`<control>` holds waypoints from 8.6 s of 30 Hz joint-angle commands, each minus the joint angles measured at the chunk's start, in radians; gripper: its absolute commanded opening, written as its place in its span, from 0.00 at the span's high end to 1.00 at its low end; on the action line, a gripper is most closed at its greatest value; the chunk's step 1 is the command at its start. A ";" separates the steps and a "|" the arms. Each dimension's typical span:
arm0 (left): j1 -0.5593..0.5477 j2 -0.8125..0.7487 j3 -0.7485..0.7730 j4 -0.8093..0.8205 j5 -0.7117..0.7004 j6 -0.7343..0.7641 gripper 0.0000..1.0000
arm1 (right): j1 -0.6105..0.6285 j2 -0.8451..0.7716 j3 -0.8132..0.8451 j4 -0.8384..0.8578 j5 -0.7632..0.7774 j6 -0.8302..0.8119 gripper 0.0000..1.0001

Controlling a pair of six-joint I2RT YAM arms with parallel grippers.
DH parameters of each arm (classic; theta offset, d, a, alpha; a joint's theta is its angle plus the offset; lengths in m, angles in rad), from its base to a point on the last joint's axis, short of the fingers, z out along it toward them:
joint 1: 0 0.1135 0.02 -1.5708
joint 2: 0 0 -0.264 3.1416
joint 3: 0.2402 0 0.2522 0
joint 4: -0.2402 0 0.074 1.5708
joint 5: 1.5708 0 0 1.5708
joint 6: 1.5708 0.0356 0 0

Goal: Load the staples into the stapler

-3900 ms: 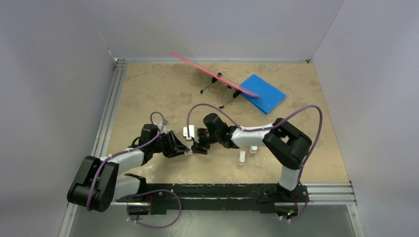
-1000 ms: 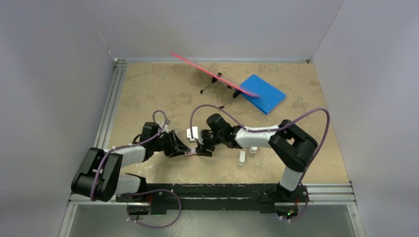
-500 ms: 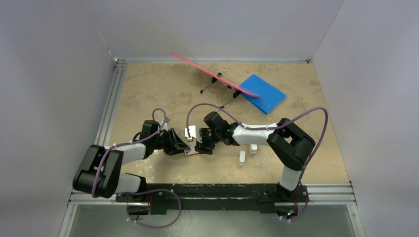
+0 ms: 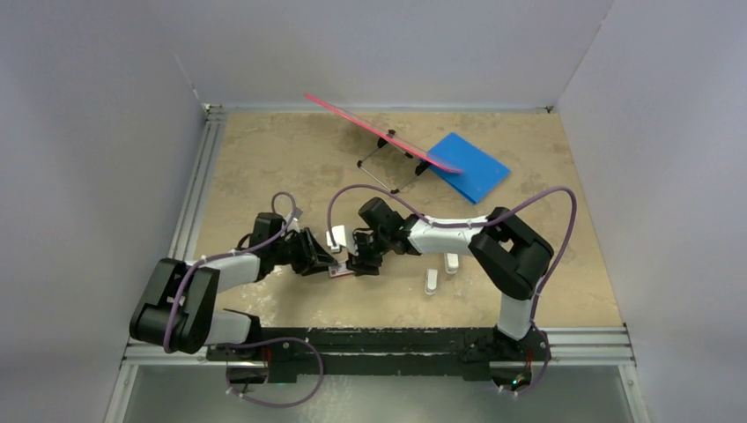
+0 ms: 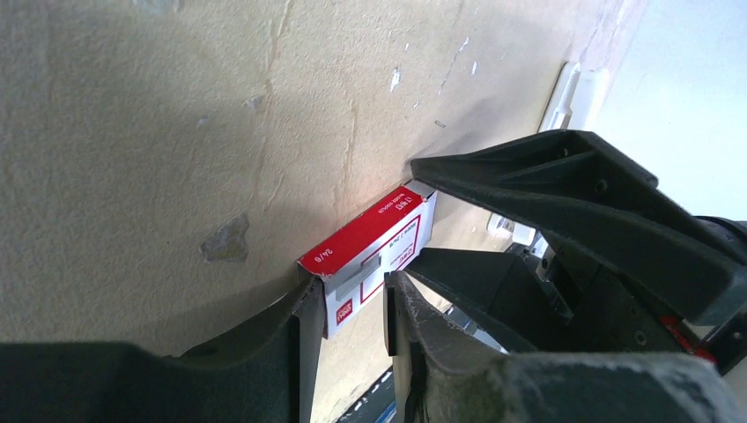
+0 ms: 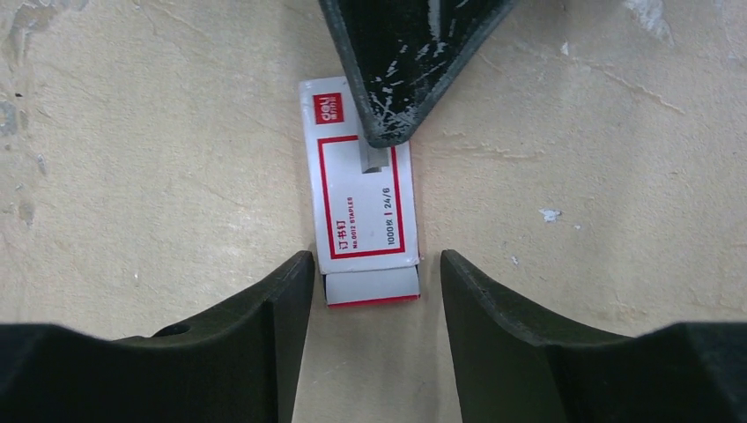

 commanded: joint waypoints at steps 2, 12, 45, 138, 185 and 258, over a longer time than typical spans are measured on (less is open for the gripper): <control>0.008 0.005 0.052 0.032 0.005 0.024 0.70 | 0.011 0.006 0.025 -0.063 -0.025 -0.025 0.47; 0.008 0.012 0.060 0.015 -0.017 0.023 0.69 | 0.024 -0.055 -0.025 -0.013 0.079 0.038 0.39; 0.008 -0.091 0.005 -0.085 -0.055 0.052 0.70 | 0.024 -0.040 -0.020 -0.022 0.044 0.076 0.56; 0.038 -0.380 0.187 -0.506 -0.306 0.140 0.47 | 0.014 -0.596 -0.231 0.367 0.238 0.528 0.23; -0.318 -0.228 0.223 -0.637 -0.538 0.074 0.64 | 0.363 -0.232 -0.180 -0.146 1.019 1.543 0.39; -0.311 -0.245 0.232 -0.315 -0.495 0.083 0.37 | 0.181 -0.669 -0.350 -0.661 1.231 2.142 0.24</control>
